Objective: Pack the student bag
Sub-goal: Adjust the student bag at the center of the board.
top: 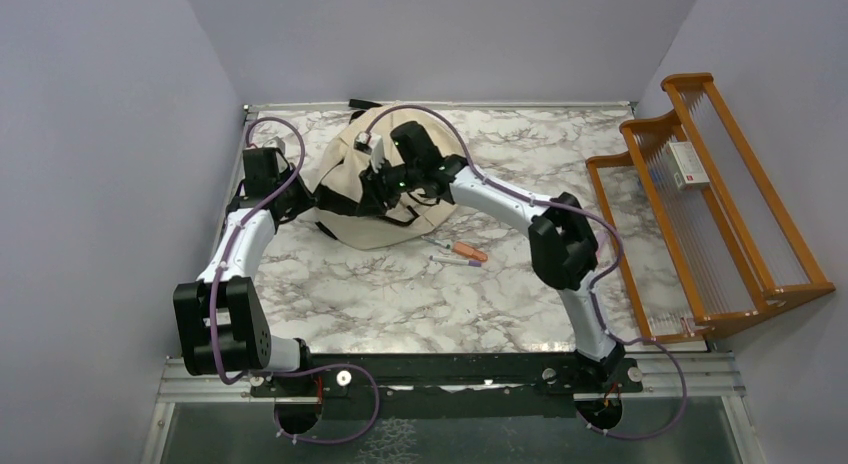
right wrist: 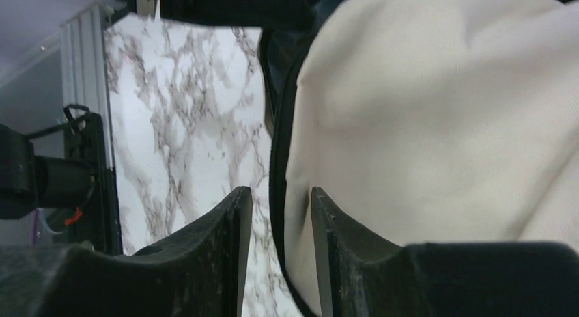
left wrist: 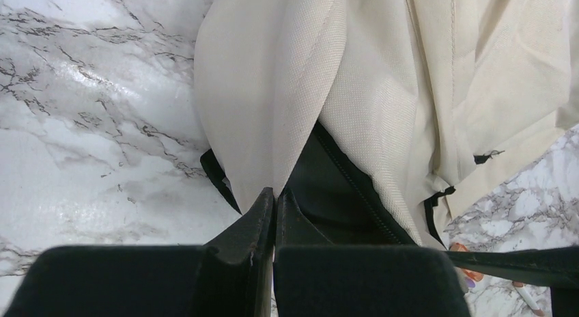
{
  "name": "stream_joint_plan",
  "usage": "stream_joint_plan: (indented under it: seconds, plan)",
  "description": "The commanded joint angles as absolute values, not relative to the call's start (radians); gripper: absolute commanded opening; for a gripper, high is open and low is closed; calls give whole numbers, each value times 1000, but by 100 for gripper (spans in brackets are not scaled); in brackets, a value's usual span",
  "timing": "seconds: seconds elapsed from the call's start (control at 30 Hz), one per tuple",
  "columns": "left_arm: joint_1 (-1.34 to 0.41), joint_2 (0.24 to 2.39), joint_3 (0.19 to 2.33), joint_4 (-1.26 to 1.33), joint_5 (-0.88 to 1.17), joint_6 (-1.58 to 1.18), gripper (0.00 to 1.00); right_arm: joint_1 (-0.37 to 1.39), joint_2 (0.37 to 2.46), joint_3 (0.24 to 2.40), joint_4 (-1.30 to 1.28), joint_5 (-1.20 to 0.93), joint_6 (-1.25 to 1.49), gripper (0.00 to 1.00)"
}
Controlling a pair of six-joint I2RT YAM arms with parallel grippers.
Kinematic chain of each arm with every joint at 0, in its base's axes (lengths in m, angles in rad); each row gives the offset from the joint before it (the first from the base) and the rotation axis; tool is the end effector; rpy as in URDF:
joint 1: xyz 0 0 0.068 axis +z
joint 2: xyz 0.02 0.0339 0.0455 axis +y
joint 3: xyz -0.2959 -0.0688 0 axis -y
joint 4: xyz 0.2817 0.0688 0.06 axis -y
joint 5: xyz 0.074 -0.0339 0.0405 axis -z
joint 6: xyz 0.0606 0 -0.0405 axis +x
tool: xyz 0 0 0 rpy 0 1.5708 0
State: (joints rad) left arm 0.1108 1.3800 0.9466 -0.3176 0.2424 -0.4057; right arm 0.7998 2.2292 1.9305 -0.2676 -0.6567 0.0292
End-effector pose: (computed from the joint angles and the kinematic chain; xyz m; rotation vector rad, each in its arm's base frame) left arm 0.3413 0.0233 0.2495 -0.4759 2.2845 -0.4295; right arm 0.3852 0.4496 0.2565 -1.2076 1.8830 1.1720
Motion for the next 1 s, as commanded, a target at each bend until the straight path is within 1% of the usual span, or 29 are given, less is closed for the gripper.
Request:
stream_joint_plan:
  seconds: [0.0,0.1,0.2,0.37,0.47,0.63,0.73,0.83,0.97]
  plan:
    - [110,1337,930,-310,265,-392,0,808,2031,1740,-140,-487,-19,43]
    - [110,1335,930,-311,260,-391,0,805,1918,1558,-46,-289,37,46]
    - [110,1344,932,-308,262,-390,0,791,1838,1427,-10,-145,89,49]
    - [110,1350,937,-309,287,-387,0,742,1794,1329,-44,83,211,52]
    - [110,1335,933,-311,284,-384,0,689,1793,1289,-59,112,297,53]
    - [110,1298,928,-317,260,-382,0,604,1798,1225,-15,62,435,53]
    - [110,1280,936,-321,254,-375,13,582,1809,1198,25,57,471,53]
    - [110,1263,953,-336,244,-365,21,567,1824,1185,36,56,499,54]
    - [110,1225,991,-366,226,-352,37,533,1830,1141,89,9,555,55]
